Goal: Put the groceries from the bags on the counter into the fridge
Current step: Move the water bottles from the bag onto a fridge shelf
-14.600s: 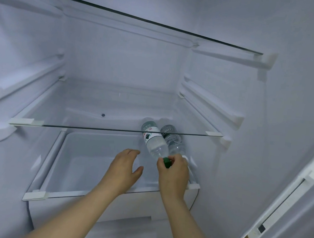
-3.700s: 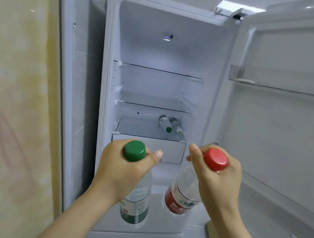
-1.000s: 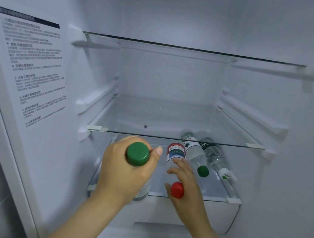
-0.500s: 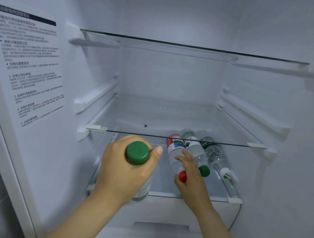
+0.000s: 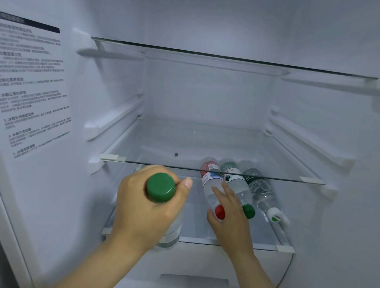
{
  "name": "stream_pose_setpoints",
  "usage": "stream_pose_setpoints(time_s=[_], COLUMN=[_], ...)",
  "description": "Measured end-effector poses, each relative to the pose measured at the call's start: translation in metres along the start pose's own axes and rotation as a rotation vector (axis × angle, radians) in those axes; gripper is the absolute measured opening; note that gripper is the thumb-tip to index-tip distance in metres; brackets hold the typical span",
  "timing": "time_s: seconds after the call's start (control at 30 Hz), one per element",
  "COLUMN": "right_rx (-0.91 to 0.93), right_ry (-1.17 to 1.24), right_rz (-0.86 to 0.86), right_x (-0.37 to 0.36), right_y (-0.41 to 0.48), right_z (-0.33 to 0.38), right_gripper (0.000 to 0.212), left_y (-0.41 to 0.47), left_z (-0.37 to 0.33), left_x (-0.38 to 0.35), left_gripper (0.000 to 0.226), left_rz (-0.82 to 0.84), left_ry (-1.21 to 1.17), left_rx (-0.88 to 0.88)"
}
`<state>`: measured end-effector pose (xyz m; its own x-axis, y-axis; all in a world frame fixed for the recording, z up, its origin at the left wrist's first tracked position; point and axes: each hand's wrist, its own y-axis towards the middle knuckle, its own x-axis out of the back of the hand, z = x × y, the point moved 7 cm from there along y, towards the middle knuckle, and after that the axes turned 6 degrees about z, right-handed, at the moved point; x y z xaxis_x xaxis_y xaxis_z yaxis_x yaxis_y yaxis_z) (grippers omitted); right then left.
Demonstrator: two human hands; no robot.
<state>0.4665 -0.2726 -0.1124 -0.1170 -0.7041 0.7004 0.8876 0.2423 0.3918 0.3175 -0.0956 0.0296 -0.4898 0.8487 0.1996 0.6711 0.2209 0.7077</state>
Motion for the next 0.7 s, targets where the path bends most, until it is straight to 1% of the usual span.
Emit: stream_pose_setpoints(time_s=[0.1, 0.17, 0.3, 0.4, 0.47, 0.53, 0.63, 0.7], right_rx=[-0.013, -0.009, -0.001, 0.019, 0.023, 0.021, 0.02, 0.022], right_ry=[0.003, 0.003, 0.002, -0.008, -0.015, -0.02, -0.021, -0.019], right_rz=[-0.02, -0.026, -0.028, -0.043, -0.052, -0.054, -0.05, -0.049], right_x=[0.001, 0.002, 0.002, 0.002, 0.002, 0.001, 0.0, 0.0], right_y=[0.0, -0.001, 0.0, 0.0, 0.0, 0.001, 0.001, 0.0], right_z=[0.0, 0.001, 0.0, 0.001, 0.002, 0.001, 0.0, 0.0], right_gripper=[0.057, 0.057, 0.058, 0.056, 0.055, 0.055, 0.055, 0.055], left_y=[0.004, 0.005, 0.0, -0.007, -0.012, -0.016, -0.022, -0.025], left_z=[0.0, -0.002, 0.007, 0.02, 0.03, 0.044, 0.069, 0.082], left_x=[0.001, -0.003, -0.017, -0.026, -0.033, -0.04, -0.047, -0.053], left_gripper=[0.033, 0.027, 0.024, 0.021, 0.019, 0.021, 0.027, 0.033], left_rz=[-0.061, -0.082, -0.09, -0.064, 0.001, 0.07, 0.148, 0.203], left_ry=[-0.013, 0.014, 0.06, 0.091, 0.129, 0.175, 0.148, 0.184], left_rx=[-0.008, -0.069, -0.19, -0.277, -0.315, -0.271, -0.065, 0.05])
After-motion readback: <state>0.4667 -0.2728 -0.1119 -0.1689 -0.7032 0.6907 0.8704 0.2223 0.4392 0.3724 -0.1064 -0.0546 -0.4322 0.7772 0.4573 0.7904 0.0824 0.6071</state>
